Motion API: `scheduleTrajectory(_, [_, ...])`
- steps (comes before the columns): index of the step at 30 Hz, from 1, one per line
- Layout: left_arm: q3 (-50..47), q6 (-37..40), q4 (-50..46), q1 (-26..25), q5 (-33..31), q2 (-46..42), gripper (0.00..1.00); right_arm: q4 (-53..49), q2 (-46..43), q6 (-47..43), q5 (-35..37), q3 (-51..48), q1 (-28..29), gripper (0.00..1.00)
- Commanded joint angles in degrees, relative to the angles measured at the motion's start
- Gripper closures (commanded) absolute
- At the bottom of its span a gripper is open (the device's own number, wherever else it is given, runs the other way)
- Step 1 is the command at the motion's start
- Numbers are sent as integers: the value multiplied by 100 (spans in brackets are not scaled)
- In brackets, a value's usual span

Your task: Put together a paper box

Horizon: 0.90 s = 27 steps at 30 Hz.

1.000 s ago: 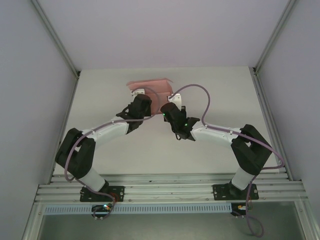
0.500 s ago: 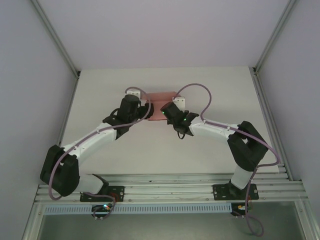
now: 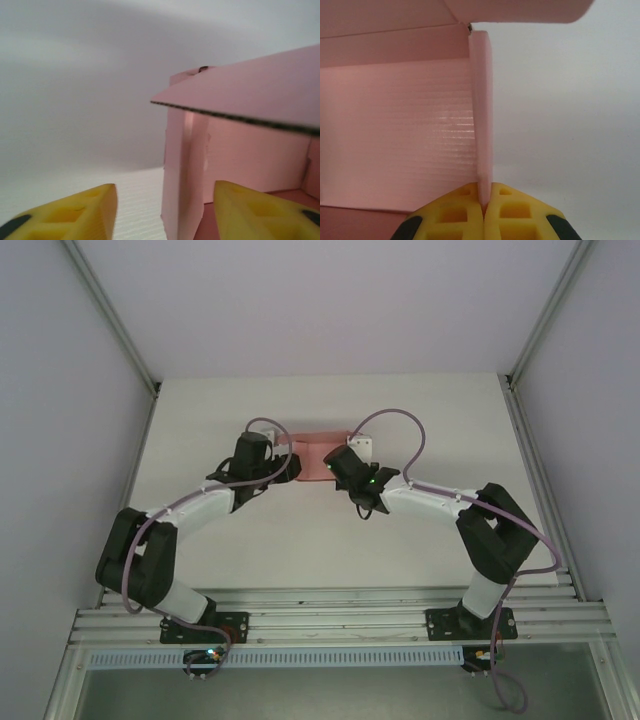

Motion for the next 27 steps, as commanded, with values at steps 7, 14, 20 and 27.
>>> scheduleTrajectory(7, [126, 29, 616, -45, 402, 286, 53, 458, -298, 128, -98, -132, 36, 100])
scheduleTrajectory(14, [-872, -287, 2088, 76, 486, -362, 43, 307, -423, 520, -227, -170, -189, 100])
scheduleTrajectory(20, [-1709, -334, 3004, 62, -15, -1033, 36, 324, -518, 634, -405, -147, -301, 100])
scheduleTrajectory(27, [-1359, -378, 3101, 96, 460, -757, 33, 448, -544, 492, -627, -95, -218, 100])
